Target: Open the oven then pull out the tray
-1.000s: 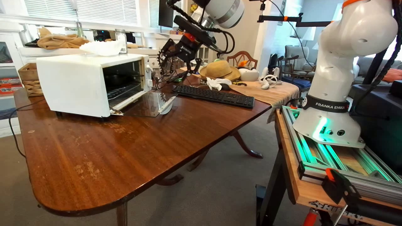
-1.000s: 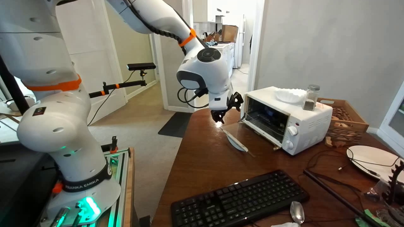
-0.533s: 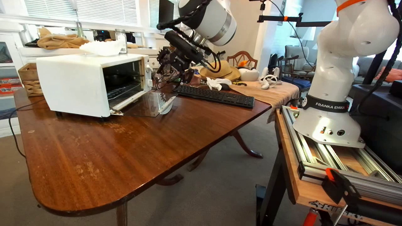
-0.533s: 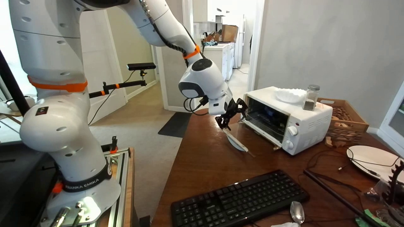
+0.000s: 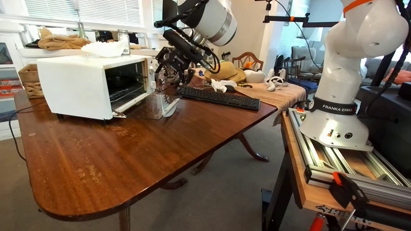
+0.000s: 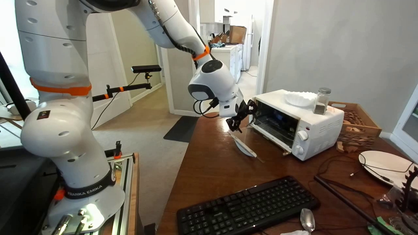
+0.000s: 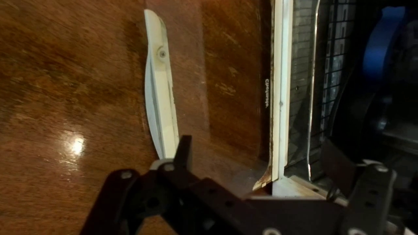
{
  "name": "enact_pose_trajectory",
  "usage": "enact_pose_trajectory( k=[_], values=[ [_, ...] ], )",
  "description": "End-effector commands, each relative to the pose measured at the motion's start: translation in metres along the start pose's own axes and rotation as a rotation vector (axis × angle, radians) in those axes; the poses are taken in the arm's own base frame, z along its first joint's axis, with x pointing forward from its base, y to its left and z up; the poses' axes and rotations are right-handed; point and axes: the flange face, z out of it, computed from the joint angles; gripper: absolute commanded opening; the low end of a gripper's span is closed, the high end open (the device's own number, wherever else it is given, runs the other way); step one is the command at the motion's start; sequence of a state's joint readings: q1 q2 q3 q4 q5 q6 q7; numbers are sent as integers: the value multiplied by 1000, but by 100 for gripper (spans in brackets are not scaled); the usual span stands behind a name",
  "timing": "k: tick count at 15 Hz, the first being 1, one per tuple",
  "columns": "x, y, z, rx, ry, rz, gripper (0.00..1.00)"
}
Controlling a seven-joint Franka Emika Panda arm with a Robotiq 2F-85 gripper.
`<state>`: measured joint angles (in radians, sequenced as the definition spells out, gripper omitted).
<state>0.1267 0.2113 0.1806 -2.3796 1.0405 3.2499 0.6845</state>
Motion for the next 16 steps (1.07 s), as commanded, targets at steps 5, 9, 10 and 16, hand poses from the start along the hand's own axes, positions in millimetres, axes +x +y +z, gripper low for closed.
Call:
enact_pose_trajectory(
  k=[5, 9, 10, 16],
  values=[
    [-11, -16, 33, 108, 126, -52, 100],
    [-20, -30, 60, 150, 134, -129, 100],
    [-22, -32, 67, 159, 136, -141, 100],
    [-27, -33, 96, 200, 181, -128, 100]
  ],
)
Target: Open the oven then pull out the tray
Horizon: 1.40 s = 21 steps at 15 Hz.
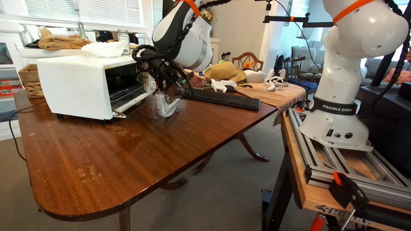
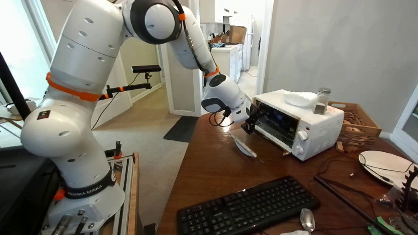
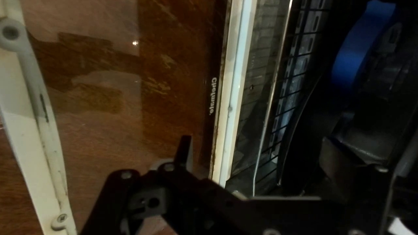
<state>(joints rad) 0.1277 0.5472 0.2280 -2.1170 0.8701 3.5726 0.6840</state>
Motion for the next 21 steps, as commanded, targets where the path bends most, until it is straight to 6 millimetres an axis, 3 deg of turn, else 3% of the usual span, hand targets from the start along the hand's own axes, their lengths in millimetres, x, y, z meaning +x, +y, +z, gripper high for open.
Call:
enact_pose_trajectory(
  k=[1, 3, 4, 8, 18, 20, 21],
  values=[
    [-10, 1, 18, 44, 51, 23, 100],
    [-16, 4, 21, 47, 58, 39, 100],
    [-6, 2, 14, 30, 40, 10, 100],
    [-6, 3, 15, 30, 43, 9, 100],
    [-24, 1, 35, 127, 107, -52, 100],
    [-26, 2, 39, 129, 109, -54, 85],
    [-27, 2, 41, 133, 110, -55, 66]
  ],
)
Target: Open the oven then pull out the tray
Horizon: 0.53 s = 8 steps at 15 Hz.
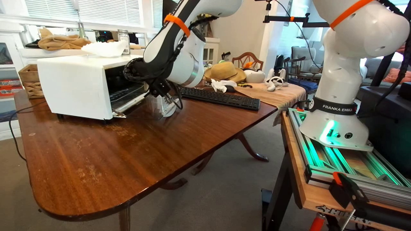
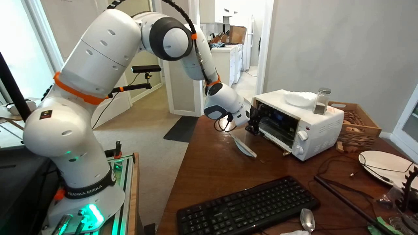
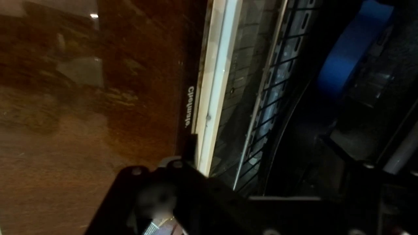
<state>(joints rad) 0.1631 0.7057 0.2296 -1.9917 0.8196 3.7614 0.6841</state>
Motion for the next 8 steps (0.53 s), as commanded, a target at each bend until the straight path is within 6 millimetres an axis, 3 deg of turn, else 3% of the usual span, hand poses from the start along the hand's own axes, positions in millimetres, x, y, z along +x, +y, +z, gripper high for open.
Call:
enact_pose_trajectory(
  k=[1, 2, 4, 7, 8],
  values=[
    [-6, 1, 10, 31, 20, -10, 61],
    [-6, 0, 11, 35, 26, -12, 61],
    [-4, -3, 13, 44, 34, -12, 49],
    [-1, -13, 21, 60, 35, -23, 41],
    [-1, -17, 23, 67, 36, -27, 42]
  ],
)
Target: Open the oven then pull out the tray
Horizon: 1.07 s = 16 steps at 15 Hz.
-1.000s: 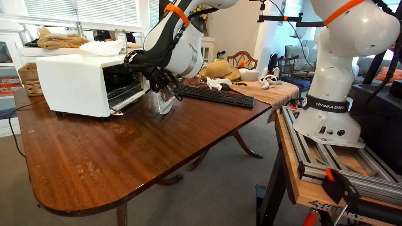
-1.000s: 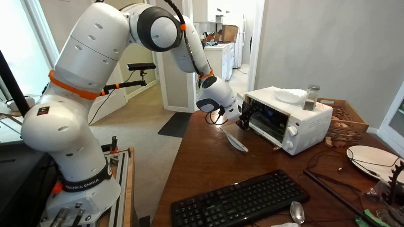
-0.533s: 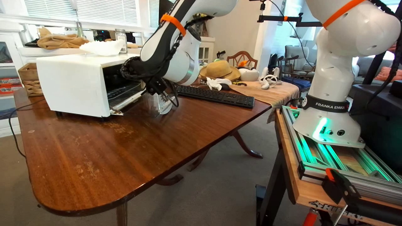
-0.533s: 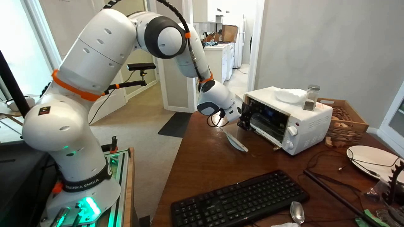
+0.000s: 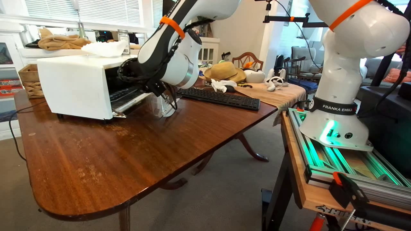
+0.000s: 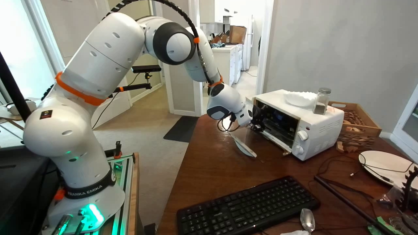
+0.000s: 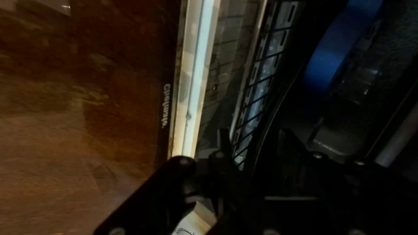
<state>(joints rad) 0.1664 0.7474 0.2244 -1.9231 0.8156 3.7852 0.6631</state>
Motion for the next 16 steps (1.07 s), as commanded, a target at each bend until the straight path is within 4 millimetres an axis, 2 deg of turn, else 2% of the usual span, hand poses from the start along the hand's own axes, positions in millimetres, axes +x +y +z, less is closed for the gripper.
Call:
enact_pose_trajectory(
  k=[1, 5, 11, 14, 15, 16],
  values=[
    [-2, -9, 14, 35, 13, -24, 44],
    [-3, -14, 25, 47, 7, -36, 49],
    [-6, -10, 39, 44, 2, -39, 41],
    [-8, -12, 41, 49, 2, -41, 31],
    [-9, -12, 42, 49, 2, -42, 23],
    [-9, -11, 43, 49, 3, -46, 7]
  ],
)
